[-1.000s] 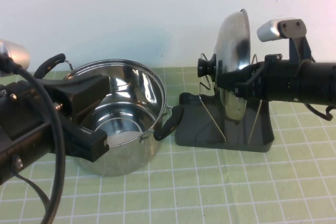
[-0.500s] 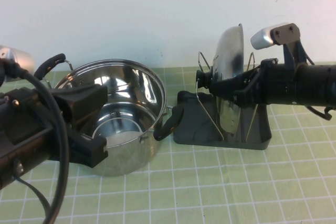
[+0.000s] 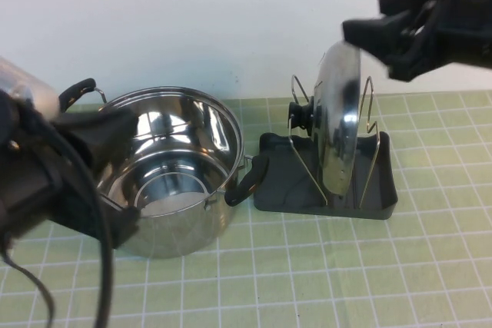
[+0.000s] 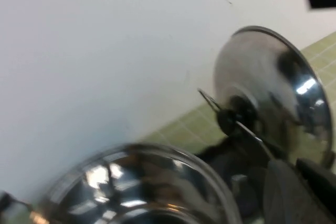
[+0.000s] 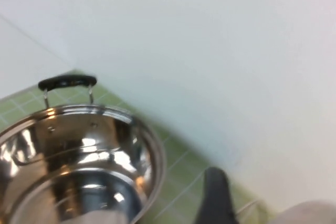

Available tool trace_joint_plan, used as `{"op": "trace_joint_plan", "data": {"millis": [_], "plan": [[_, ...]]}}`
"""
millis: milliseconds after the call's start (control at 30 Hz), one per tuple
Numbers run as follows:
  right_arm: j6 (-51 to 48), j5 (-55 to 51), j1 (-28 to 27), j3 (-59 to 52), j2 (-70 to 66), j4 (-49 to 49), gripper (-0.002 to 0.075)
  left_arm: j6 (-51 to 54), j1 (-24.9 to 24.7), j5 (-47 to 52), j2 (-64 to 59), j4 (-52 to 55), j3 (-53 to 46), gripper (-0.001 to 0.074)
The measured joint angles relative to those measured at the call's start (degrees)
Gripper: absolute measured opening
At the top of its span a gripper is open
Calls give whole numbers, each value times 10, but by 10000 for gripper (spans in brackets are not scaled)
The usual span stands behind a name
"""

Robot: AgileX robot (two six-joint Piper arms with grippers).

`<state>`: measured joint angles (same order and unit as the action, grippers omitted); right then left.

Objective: Put pot lid on rack

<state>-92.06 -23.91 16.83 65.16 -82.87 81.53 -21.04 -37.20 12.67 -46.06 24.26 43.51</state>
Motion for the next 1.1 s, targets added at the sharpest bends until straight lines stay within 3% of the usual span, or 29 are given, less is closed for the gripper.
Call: {"op": "trace_joint_plan", "data": {"millis": [67,167,300,367,567,767,933,1100], "plan": [[0,4,0,1,40,-42,438,-1,0,21,10,44,15,-1],[0,0,0,1,97,-117,298,-20,0,76,23,105,45,-1],[38,-42,0,2,169,-233,84,-62,0,218,29,144,87,-1],[91,-80,0,4,199,-307,35,-80,0,288,29,147,104,-1],[304,-261,0,6,265,-571,3,-109,0,430,29,138,114,-1],[538,-404,0,1,297,-867,0,-113,0,422,58,68,106,-1],[594,-392,0,-72,377,-911,-1,-87,0,344,133,2,53,-1],[604,-299,0,-209,514,-861,-1,-82,0,205,236,-13,-64,-1]]}}
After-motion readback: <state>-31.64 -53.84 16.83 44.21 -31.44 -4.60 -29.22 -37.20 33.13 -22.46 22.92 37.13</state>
